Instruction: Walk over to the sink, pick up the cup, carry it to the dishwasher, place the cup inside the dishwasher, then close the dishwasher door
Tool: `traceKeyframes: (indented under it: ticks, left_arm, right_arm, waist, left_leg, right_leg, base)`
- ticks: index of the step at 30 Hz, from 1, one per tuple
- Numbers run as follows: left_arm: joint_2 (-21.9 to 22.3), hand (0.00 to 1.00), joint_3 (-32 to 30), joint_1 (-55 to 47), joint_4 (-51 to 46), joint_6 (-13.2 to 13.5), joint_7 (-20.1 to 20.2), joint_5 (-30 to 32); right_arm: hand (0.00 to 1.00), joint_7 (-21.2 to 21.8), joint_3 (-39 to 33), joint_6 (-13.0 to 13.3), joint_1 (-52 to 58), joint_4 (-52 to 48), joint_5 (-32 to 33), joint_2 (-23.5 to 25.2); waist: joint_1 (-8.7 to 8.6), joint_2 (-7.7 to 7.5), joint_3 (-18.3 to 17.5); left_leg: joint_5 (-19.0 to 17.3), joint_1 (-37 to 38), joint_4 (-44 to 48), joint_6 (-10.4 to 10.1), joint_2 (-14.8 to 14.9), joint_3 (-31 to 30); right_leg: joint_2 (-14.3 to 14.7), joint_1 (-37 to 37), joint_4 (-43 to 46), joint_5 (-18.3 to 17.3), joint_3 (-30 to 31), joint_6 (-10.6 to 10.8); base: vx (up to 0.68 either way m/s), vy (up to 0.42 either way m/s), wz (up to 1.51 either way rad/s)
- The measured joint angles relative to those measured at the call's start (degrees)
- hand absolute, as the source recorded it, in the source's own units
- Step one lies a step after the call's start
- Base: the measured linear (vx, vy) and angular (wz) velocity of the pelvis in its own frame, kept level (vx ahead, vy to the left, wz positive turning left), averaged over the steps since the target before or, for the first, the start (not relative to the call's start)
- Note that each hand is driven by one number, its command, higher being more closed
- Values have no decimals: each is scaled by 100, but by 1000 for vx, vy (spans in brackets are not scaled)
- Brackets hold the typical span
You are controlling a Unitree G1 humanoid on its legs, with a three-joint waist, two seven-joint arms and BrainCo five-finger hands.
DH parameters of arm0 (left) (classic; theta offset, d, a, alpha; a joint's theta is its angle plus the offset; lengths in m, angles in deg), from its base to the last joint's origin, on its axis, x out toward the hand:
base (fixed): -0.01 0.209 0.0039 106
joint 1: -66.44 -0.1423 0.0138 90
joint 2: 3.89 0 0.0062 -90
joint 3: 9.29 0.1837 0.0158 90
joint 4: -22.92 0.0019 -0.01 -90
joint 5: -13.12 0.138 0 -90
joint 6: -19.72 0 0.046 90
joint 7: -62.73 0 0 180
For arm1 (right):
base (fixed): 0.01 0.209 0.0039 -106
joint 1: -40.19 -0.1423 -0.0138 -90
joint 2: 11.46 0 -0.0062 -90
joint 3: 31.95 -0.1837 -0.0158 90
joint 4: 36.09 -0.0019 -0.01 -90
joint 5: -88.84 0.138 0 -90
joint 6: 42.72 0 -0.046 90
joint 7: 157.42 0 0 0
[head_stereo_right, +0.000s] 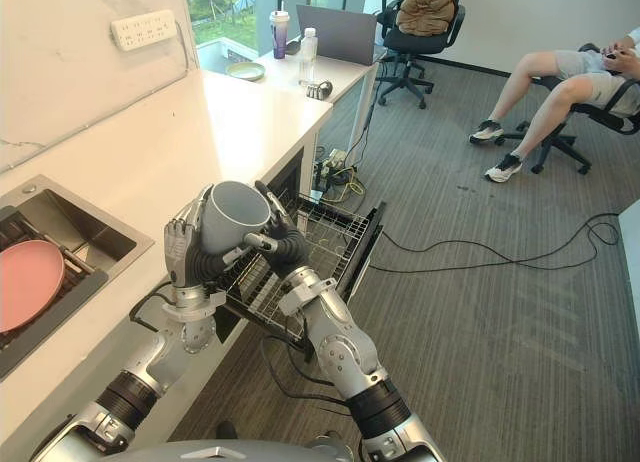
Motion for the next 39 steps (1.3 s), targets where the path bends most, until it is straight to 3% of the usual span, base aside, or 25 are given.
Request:
traceKeyframes:
  ticks: [7, 16, 17, 23, 26, 29, 30, 35, 36, 39]
  left_arm:
    - [-229, 100, 404, 0, 171, -256, -3, 108]
    - [-368, 100, 483, 1, 183, -479, 6, 93]
    - [-380, 100, 503, 1, 183, -498, 18, 91]
    - [-397, 100, 536, 6, 170, -674, 51, 71]
    - [-416, 100, 604, 87, 157, -710, 78, -32]
    - [-458, 100, 600, 208, 40, -756, 100, -145]
    - [-463, 100, 599, 228, -84, -798, 106, -198]
    - [-485, 100, 601, 277, -125, -801, 101, -251]
    - [-488, 0, 601, 287, -124, -801, 101, -252]
    - [-487, 0, 711, 257, -119, -767, 78, -248]
  right_arm:
    - [0, -207, 225, -171, -52, 233, -192, -186]
    - [0, -763, 459, -339, -308, 241, -495, -197]
    - [100, -831, 471, -339, -310, 240, -494, -197]
    - [100, -1175, 642, -250, -327, 241, -488, -197]
    - [100, -1340, 696, -75, -356, 241, -495, -193]
    - [100, -1570, 856, 190, -542, 241, -498, -185]
    - [100, -1686, 918, 422, -608, 236, -502, -167]
    - [100, -1996, 1077, 761, -658, 237, -570, -114]
    - [100, -2050, 1098, 795, -673, 237, -596, -113]
    - [100, -2422, 1124, 1025, -753, 239, -746, -34]
  waist:
    - [20, -100, -100]
    - [58, -100, -103]
    - [58, -100, -103]
    - [114, -100, -103]
    - [203, -99, -104]
    - [233, -83, -114]
    - [237, -66, -124]
    - [268, -49, -135]
    - [280, -48, -135]
    - [335, -13, -137]
  left_leg:
    - [4, -53, -1, -55, 30, -112]
    - [45, -64, -1, -110, 115, -154]
    - [46, -66, -1, -112, 116, -162]
    - [52, -87, -1, -120, 112, -278]
    - [65, -103, 0, -138, 131, -299]
    - [93, -112, 0, -146, 133, -307]
    - [96, -105, 0, -142, 125, -309]
    - [97, -125, 0, -149, 118, -395]
    - [103, -145, 0, -158, 115, -454]
    - [125, -170, 0, -188, 133, -531]
  right_leg:
    - [17, 46, -86, 51, -64, -35]
    - [115, 94, -180, 122, -65, -79]
    - [118, 94, -180, 123, -63, -79]
    - [140, 102, -181, 143, -79, -105]
    - [172, 109, -205, 155, -97, -123]
    - [189, 101, -199, 155, -108, -128]
    - [187, 96, -167, 139, -109, -115]
    - [169, 103, -148, 132, -118, -118]
    - [179, 100, -155, 134, -124, -122]
    - [206, 101, -175, 140, -161, -132]
  base:
    - [-6, -2, 7]
    - [-3, -2, 0]
    - [0, 0, 0]
    - [0, 0, 0]
    - [0, 0, 0]
    - [0, 0, 0]
    - [0, 0, 0]
    - [-10, 8, 6]
    - [-26, 4, 12]
    - [-25, -12, 8]
